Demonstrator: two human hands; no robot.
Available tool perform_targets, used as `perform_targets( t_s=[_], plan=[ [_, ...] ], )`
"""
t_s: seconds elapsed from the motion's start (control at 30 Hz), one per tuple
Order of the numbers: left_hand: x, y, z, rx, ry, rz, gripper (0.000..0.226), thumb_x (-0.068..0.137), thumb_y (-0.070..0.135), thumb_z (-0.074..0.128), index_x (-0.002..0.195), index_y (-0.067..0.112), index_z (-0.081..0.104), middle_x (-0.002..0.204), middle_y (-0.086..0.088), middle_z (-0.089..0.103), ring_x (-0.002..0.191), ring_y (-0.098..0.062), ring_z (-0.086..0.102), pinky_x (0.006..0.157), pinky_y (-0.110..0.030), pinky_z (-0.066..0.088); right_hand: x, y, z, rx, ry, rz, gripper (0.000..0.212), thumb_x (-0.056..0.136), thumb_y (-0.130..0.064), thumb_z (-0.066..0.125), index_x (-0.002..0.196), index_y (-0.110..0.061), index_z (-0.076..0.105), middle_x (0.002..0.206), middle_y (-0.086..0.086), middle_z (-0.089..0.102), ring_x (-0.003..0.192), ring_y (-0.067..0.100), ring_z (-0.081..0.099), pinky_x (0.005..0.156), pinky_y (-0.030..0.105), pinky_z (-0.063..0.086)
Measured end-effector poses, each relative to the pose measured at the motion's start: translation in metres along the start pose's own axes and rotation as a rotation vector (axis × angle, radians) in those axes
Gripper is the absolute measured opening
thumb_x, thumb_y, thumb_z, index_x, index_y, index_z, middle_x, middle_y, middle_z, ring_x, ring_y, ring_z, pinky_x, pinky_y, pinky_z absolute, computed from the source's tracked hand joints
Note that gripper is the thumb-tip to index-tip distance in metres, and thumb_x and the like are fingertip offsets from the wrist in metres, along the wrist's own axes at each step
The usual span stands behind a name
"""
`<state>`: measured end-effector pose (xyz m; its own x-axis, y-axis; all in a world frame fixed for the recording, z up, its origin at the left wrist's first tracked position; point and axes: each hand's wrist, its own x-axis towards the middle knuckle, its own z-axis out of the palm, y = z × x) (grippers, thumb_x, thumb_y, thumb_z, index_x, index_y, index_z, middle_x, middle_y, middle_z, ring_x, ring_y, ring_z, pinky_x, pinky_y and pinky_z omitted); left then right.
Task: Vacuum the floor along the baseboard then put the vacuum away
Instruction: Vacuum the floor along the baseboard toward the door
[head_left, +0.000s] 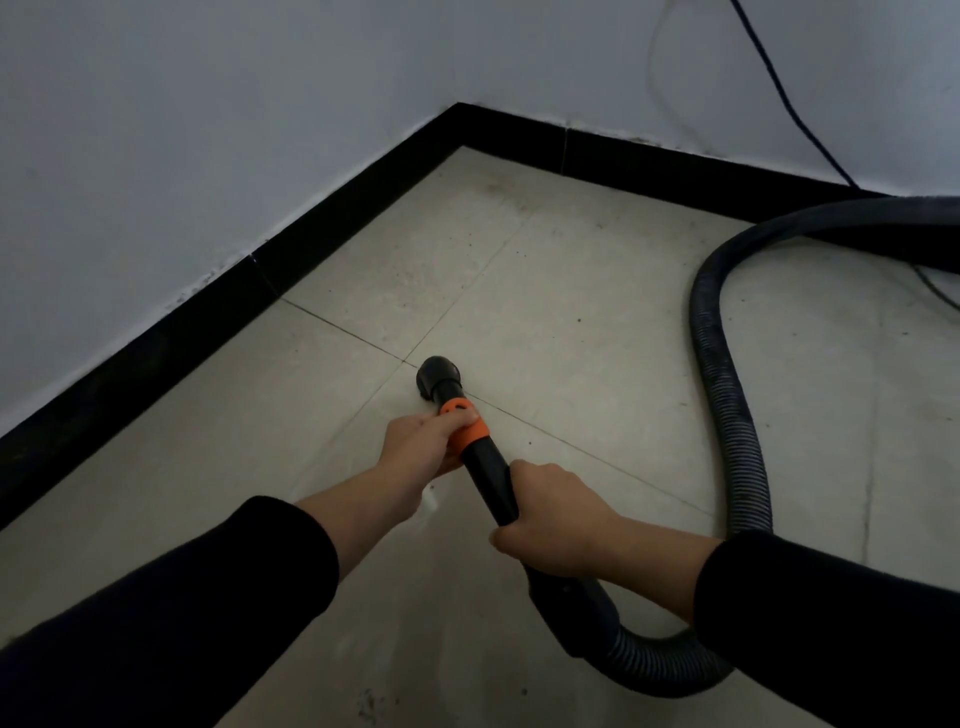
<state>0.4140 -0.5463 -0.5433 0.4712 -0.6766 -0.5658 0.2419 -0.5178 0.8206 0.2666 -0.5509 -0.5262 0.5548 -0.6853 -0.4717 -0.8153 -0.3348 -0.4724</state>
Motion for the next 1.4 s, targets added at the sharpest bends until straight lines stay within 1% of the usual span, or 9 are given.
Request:
perform_targets(
  t_s=[0.13, 0.3, 0.53, 0.63, 0.9, 1.03, 1.17, 1.27, 1.4],
  plan=[
    [0.008, 0.006, 0.0, -0.007, -0.01, 0.014, 0.019, 0.081, 0.019, 0.075, 0.09, 0.009, 0.061, 0.093, -0.012, 0.062, 0.083, -0.024, 0.066, 0.077, -0.034, 0.059, 0.01, -0.006, 0.001, 0.055, 0.025, 0.045, 0.028, 0.079, -0.029, 0.066, 0.098, -0.017, 0.049, 0.086, 0.0, 0.055, 0.077, 0.019, 0.06, 0.062, 0.03, 0.051],
    [0.022, 0.016, 0.005, 0.018, -0.039, 0.025, 0.018, 0.08, 0.021, 0.076, 0.085, 0.012, 0.061, 0.094, -0.013, 0.064, 0.088, -0.027, 0.068, 0.082, -0.038, 0.058, 0.022, -0.004, -0.004, 0.118, 0.06, 0.071, 0.026, 0.078, -0.031, 0.067, 0.091, -0.018, 0.05, 0.086, 0.001, 0.057, 0.076, 0.019, 0.06, 0.058, 0.028, 0.046],
    [0.048, 0.026, 0.01, -0.028, -0.018, 0.077, 0.016, 0.079, 0.022, 0.076, 0.087, 0.01, 0.068, 0.088, -0.01, 0.066, 0.084, -0.025, 0.068, 0.072, -0.033, 0.059, 0.044, -0.01, -0.018, 0.229, 0.085, 0.093, 0.028, 0.075, -0.031, 0.073, 0.085, -0.019, 0.05, 0.082, -0.001, 0.056, 0.073, 0.017, 0.059, 0.057, 0.027, 0.043],
    [0.058, 0.029, 0.007, -0.047, -0.006, 0.103, 0.012, 0.08, 0.024, 0.075, 0.085, 0.014, 0.069, 0.087, -0.008, 0.067, 0.086, -0.025, 0.068, 0.074, -0.034, 0.059, 0.054, -0.015, -0.024, 0.261, 0.083, 0.084, 0.028, 0.075, -0.03, 0.075, 0.083, -0.02, 0.05, 0.081, 0.0, 0.058, 0.071, 0.017, 0.06, 0.057, 0.026, 0.043],
    [0.074, 0.035, 0.0, -0.093, 0.005, 0.144, 0.01, 0.083, 0.027, 0.073, 0.077, 0.021, 0.068, 0.082, -0.003, 0.066, 0.087, -0.023, 0.068, 0.077, -0.034, 0.059, 0.073, -0.025, -0.036, 0.335, 0.055, 0.086, 0.03, 0.073, -0.027, 0.078, 0.09, -0.012, 0.058, 0.083, 0.006, 0.063, 0.075, 0.022, 0.064, 0.062, 0.029, 0.05],
    [0.076, 0.038, -0.001, -0.132, -0.014, 0.12, 0.011, 0.082, 0.028, 0.074, 0.077, 0.019, 0.068, 0.082, -0.005, 0.067, 0.09, -0.025, 0.068, 0.083, -0.042, 0.058, 0.073, -0.026, -0.039, 0.377, 0.071, 0.087, 0.034, 0.072, -0.027, 0.078, 0.095, -0.008, 0.062, 0.087, 0.01, 0.066, 0.078, 0.025, 0.067, 0.073, 0.038, 0.055],
    [0.078, 0.044, -0.009, -0.215, -0.036, 0.033, 0.014, 0.085, 0.023, 0.072, 0.077, 0.019, 0.061, 0.089, -0.006, 0.064, 0.087, -0.023, 0.066, 0.073, -0.034, 0.058, 0.08, -0.03, -0.039, 0.394, 0.055, 0.081, 0.033, 0.071, -0.025, 0.079, 0.095, -0.008, 0.063, 0.086, 0.012, 0.067, 0.078, 0.026, 0.067, 0.075, 0.042, 0.058],
    [0.081, 0.05, -0.023, -0.281, -0.048, -0.013, 0.013, 0.086, 0.022, 0.071, 0.088, 0.013, 0.061, 0.095, -0.006, 0.063, 0.085, -0.02, 0.065, 0.07, -0.029, 0.056, 0.088, -0.039, -0.04, 0.388, 0.038, 0.063, 0.033, 0.071, -0.024, 0.079, 0.095, -0.009, 0.064, 0.085, 0.011, 0.067, 0.077, 0.026, 0.068, 0.077, 0.043, 0.058],
    [0.085, 0.051, -0.037, -0.286, -0.043, -0.003, 0.033, 0.087, 0.028, 0.07, 0.114, 0.011, 0.061, 0.104, -0.007, 0.065, 0.09, -0.019, 0.066, 0.078, -0.031, 0.055, 0.097, -0.048, -0.042, 0.404, 0.037, 0.039, 0.032, 0.07, -0.024, 0.079, 0.092, -0.007, 0.065, 0.085, 0.014, 0.068, 0.078, 0.029, 0.069, 0.077, 0.044, 0.056]
  ],
)
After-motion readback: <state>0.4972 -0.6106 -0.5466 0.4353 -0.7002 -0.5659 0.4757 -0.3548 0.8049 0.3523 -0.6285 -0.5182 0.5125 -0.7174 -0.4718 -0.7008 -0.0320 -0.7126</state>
